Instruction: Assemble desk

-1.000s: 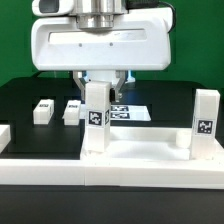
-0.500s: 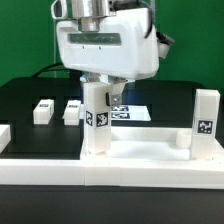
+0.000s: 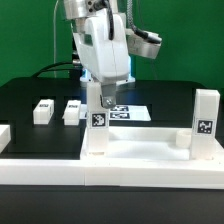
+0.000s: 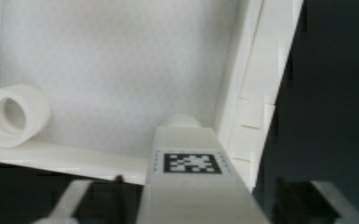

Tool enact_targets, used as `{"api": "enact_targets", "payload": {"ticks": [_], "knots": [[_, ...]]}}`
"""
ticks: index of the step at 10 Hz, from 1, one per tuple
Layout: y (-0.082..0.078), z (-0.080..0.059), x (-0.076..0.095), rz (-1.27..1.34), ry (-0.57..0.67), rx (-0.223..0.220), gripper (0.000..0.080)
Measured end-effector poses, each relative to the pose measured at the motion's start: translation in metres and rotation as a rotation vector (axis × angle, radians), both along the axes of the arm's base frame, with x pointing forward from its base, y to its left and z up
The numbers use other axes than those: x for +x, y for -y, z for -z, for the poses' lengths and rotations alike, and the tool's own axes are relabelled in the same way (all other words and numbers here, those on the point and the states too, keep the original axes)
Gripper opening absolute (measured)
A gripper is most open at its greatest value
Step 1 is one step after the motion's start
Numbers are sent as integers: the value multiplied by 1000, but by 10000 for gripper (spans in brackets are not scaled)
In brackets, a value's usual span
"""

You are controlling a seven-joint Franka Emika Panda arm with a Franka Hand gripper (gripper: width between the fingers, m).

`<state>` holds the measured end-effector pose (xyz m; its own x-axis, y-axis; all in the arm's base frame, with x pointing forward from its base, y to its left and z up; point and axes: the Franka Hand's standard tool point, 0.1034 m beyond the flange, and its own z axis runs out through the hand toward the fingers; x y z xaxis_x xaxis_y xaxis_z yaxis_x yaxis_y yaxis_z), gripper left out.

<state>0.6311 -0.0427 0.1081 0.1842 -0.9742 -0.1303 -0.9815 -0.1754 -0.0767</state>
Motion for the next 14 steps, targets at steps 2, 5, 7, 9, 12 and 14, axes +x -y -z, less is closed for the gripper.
{"api": "enact_targets", "payload": {"ticks": [2,5,7,9,12,14], "knots": [[-4,1,-3,-300,22,-28,630],[-4,1,-5,-536,46,-31,646],[-2,1,-5,-716,69,-41,649],[5,-1,-6,-1157,84,-80,649],[2,-2,-8,-1360,90,-68,649],[2,-2,-8,-1335,87,-68,383]]}}
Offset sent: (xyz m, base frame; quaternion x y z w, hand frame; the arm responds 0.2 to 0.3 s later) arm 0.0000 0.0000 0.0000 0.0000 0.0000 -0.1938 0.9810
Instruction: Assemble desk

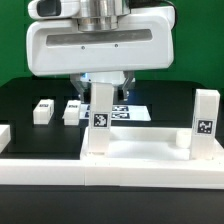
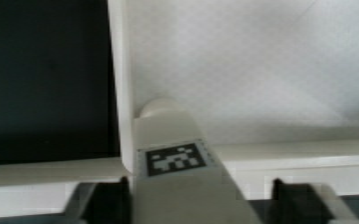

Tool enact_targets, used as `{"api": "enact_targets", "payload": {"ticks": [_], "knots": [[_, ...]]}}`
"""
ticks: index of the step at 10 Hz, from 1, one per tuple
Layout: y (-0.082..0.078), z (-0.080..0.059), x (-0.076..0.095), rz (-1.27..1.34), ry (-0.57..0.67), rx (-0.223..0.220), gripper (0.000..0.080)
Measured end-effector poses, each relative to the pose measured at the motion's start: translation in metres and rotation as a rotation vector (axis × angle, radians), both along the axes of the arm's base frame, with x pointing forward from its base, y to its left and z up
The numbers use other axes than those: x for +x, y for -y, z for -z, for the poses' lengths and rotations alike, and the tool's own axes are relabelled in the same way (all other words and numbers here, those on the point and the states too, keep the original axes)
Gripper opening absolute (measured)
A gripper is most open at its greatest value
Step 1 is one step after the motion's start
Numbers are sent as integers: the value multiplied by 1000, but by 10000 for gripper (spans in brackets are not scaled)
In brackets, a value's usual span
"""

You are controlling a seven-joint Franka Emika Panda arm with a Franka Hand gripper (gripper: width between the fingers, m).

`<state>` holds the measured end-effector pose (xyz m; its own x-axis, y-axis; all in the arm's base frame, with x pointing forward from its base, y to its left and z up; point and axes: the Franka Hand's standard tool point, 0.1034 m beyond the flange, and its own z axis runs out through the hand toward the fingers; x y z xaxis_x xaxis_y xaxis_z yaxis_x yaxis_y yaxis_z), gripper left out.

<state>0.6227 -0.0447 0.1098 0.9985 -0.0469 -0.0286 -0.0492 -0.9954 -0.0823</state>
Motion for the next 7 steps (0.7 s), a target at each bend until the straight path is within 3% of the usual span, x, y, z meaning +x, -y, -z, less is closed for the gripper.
{"api": "enact_targets", "payload": {"ticks": [1,5,7], "knots": [[6,0,-1,8,-1,-9,297],[5,1,1,376,-24,-14,294],[0,3,1,681,-48,-19,293]]}}
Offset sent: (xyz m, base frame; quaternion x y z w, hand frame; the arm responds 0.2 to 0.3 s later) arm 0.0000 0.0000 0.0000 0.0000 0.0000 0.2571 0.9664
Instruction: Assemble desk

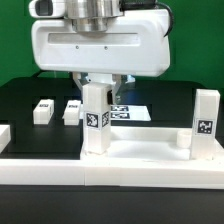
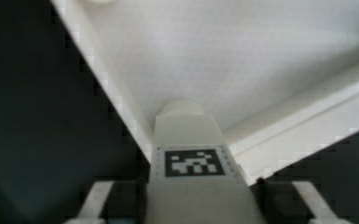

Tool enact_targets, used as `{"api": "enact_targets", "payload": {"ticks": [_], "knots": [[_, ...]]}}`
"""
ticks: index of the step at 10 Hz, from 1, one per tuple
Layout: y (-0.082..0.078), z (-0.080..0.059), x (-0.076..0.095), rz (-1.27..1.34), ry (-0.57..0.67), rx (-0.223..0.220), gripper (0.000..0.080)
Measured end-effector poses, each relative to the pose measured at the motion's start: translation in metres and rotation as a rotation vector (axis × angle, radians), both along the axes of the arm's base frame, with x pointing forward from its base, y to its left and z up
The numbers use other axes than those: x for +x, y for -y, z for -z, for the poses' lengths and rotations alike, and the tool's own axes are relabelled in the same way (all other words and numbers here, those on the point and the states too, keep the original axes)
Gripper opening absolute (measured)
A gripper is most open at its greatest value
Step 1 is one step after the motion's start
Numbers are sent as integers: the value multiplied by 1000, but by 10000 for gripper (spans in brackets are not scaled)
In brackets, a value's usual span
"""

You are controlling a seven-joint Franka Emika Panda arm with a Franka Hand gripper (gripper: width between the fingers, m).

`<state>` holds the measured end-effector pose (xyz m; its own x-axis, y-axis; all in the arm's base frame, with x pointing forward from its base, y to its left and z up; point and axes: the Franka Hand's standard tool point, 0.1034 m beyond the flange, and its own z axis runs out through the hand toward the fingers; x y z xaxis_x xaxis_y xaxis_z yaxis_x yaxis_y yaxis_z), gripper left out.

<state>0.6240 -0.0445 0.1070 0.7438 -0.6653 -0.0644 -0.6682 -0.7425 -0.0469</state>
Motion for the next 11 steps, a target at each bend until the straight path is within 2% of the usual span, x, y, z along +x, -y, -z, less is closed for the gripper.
{"api": "enact_targets", "payload": {"ticks": [3,4,6,8,9,10,11], "knots": [[-6,-1,5,539,-32,69,293],[-7,-1,7,658,-35,79,293],[-11,1,7,798,-38,75,293],[-10,1,8,738,-30,74,293],[-10,2,6,576,-14,64,465],[-6,2,5,373,6,64,465],[-2,-3,6,236,31,63,606]]}}
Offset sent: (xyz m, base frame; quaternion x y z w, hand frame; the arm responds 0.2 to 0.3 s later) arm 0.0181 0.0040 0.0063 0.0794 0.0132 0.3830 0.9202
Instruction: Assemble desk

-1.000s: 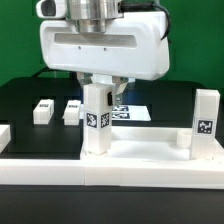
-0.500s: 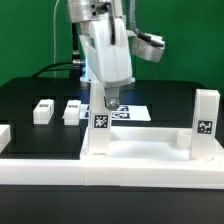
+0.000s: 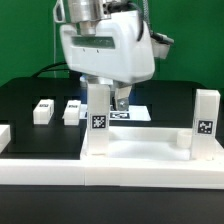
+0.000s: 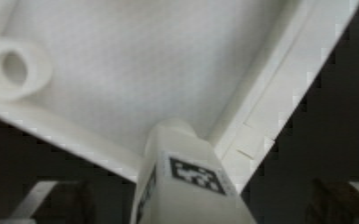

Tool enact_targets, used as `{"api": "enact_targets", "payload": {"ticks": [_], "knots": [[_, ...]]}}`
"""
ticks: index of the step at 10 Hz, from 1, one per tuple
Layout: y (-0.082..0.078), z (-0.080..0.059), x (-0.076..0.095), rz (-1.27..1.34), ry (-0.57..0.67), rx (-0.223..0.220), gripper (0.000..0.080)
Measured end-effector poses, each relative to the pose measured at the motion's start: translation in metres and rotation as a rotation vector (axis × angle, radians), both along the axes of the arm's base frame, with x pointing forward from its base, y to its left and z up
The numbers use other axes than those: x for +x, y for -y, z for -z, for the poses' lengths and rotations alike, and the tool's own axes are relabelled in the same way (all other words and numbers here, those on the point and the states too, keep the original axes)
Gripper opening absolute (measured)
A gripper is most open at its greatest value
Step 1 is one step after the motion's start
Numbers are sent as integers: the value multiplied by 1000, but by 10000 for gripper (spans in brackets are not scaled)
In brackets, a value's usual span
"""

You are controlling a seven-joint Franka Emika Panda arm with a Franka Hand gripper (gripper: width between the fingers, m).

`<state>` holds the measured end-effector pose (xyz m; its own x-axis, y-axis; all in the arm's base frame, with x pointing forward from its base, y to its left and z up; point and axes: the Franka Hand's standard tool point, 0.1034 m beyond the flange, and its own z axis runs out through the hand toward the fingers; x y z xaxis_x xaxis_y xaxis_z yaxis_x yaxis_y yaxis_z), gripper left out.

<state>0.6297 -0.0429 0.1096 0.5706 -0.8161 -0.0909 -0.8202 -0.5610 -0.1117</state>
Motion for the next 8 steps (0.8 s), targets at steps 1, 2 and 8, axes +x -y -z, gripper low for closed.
{"api": "enact_targets", "payload": {"ticks": [1,2,8], "knots": [[1,-3,-2,-79,29,-12,636],[1,-1,-3,-130,32,-14,636],[5,-1,-3,-904,64,-99,649]]}}
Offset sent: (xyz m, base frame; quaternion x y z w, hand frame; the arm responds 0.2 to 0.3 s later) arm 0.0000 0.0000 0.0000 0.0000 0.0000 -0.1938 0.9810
